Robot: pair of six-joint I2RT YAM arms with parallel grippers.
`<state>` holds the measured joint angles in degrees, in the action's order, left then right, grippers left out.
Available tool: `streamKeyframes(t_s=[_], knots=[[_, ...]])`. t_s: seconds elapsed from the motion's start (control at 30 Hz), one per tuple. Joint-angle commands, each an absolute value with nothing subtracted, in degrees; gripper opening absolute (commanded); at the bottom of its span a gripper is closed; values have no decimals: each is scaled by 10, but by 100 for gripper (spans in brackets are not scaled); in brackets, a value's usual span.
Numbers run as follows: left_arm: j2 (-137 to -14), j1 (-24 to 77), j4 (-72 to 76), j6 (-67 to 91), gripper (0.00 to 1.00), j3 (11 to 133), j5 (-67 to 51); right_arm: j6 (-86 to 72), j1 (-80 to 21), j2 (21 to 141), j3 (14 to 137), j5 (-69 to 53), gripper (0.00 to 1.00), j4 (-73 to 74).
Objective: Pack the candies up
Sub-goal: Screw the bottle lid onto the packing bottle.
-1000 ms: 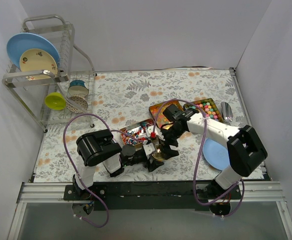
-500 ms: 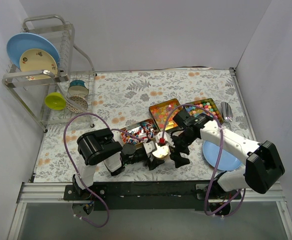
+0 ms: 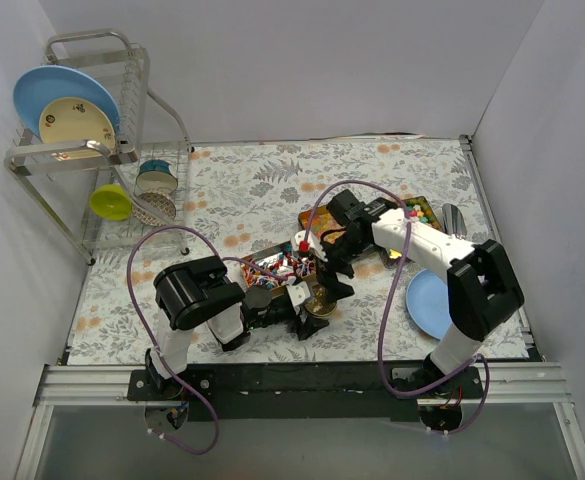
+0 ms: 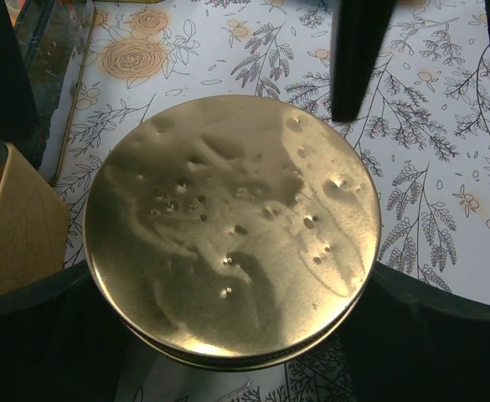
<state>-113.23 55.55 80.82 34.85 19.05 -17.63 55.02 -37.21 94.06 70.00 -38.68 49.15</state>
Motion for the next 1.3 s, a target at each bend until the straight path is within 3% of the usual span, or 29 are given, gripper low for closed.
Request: streamKeyframes(t_s=[0.0,0.23,0.93,1.27], knots=[[-1158,551,791,367,0,175,-184,647,-401,982,745,-433,95,575],[-1155,552,798,364,0,171,-170,671,-410,993,732,-436,94,609],[-1157,544,796,374,0,174,-181,631,-410,819,532,-382,93,646],[-1158,545,782,367,0,178,-224,587,-386,787,540,-356,93,625]])
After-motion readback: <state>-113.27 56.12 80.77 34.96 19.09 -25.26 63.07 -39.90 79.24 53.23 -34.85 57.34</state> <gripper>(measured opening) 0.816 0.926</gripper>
